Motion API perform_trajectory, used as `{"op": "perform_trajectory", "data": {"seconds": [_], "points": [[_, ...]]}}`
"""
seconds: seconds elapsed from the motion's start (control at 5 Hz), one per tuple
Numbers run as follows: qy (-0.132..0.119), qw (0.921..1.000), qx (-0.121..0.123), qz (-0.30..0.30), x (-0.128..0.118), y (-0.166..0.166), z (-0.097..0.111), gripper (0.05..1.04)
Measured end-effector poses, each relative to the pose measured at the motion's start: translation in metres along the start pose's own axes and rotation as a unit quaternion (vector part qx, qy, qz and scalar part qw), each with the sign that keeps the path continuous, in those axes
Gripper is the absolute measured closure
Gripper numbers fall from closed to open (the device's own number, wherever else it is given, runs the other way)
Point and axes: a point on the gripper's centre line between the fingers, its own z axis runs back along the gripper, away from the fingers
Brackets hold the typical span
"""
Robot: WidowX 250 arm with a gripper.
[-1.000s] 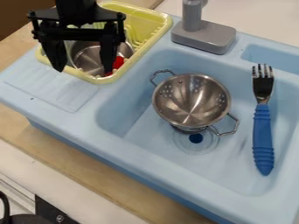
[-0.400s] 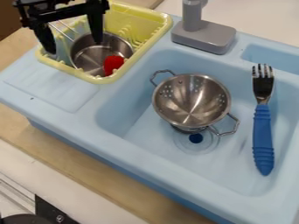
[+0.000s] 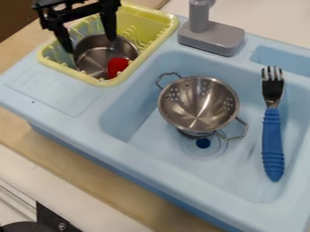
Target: Mova o morango para dentro do escorredor prata dentro da pia
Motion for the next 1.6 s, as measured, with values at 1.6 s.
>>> {"op": "perform_trajectory", "data": {"seconds": [1.6], "points": [[0.042, 0.9943, 0.004, 0.098, -0.006, -0.004, -0.042, 0.085]]}}
